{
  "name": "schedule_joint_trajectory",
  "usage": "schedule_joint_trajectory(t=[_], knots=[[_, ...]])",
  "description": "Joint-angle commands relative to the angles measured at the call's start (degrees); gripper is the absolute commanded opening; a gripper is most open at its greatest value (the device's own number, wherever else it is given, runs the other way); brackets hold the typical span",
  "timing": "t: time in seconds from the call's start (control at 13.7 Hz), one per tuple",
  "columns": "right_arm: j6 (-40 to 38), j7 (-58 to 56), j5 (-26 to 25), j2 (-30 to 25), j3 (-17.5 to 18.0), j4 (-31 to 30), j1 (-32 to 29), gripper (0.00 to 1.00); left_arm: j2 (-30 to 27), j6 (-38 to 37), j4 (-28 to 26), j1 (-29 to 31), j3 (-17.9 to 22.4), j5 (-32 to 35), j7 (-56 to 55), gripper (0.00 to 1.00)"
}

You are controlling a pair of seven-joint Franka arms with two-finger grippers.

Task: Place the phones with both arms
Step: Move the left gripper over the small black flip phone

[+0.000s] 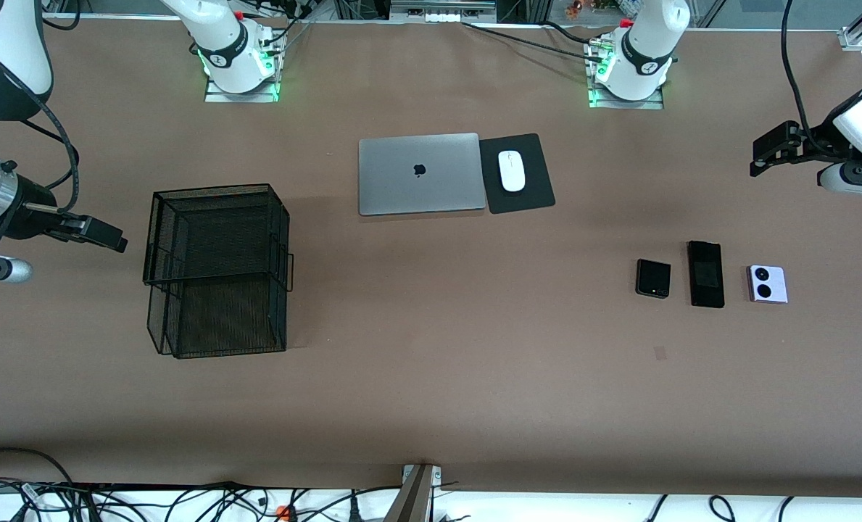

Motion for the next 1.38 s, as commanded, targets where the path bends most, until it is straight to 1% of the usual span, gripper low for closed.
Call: schedule_joint_trajectory(t=[0.0, 0.15, 0.73, 1.02, 1.16, 1.31], knots=[[-1.01, 0.59, 1.13, -0.25, 0.66, 0.09, -0.88, 1.0, -1.34, 0.49, -1.63, -0.7, 0.42, -0.37, -0.2, 1.0], [-1.53, -2.38, 0.95, 0.19, 0.48, 0.96, -0.88, 1.0, -1.17, 0.22, -1.63, -0.7, 0.42, -0.37, -0.21, 1.0], [-1.89, -1.95, 0.95, 0.1, 0.57, 0.61, -0.88, 1.0, 0.67, 0.66, -1.19, -0.18, 0.16, -0.11, -0.56, 1.0], [-1.8, -2.04, 0.95, 0.02, 0.48, 0.7, -0.88, 1.0, 4.01, 1.09, -2.5, 0.0, 0.16, 2.09, 0.32, 1.0], [-1.8, -2.04, 0.95, 0.02, 0.48, 0.7, -0.88, 1.0, 6.99, 3.28, -2.86, 0.09, 0.16, 2.09, 0.76, 1.0], [-1.8, -2.04, 0.95, 0.1, 0.48, 0.7, -0.88, 1.0, 8.5, 8.19, -6.09, 1.31, 0.34, 2.18, 3.82, 1.0]])
